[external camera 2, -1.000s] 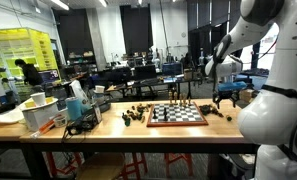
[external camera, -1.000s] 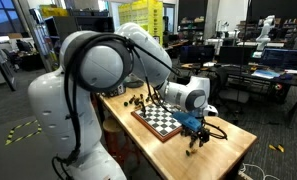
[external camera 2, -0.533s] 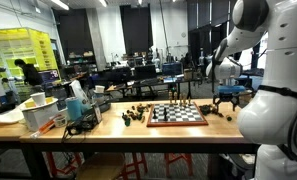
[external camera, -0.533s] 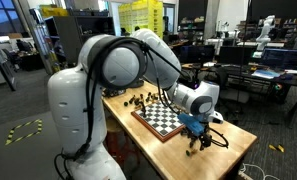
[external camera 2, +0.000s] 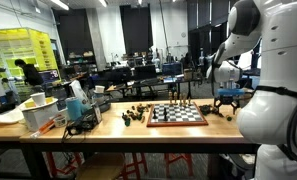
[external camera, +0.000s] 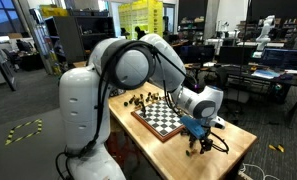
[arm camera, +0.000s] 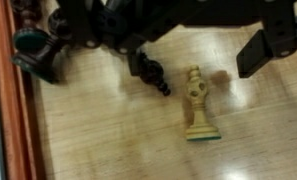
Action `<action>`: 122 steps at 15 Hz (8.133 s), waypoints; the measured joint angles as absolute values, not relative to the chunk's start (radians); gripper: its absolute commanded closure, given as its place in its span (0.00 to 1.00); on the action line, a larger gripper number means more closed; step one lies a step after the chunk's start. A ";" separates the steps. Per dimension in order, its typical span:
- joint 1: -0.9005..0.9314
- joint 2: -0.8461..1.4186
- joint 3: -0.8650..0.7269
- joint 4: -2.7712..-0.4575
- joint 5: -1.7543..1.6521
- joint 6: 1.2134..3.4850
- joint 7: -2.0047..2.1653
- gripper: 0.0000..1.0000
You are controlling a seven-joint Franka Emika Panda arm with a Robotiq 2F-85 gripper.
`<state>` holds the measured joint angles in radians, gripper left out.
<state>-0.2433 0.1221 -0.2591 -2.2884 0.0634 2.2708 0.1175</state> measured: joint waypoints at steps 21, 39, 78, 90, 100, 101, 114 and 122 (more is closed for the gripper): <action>-0.274 0.176 -0.269 -2.230 0.157 2.230 0.106 0.00; -0.278 0.188 -0.271 -2.217 0.149 2.148 0.105 0.68; -0.202 -0.060 -0.190 -2.495 -1.282 2.534 1.607 0.97; -0.193 -0.059 -0.186 -2.538 -1.431 2.538 1.834 0.97; -0.194 -0.102 -0.190 -2.567 -1.331 2.678 1.838 0.97; -0.194 -0.110 -0.190 -2.570 -1.340 2.669 1.838 0.97; -0.183 -0.125 -0.175 -2.618 -1.591 2.380 1.923 0.97; -0.171 -0.053 -0.175 -2.613 -1.829 2.342 2.212 0.97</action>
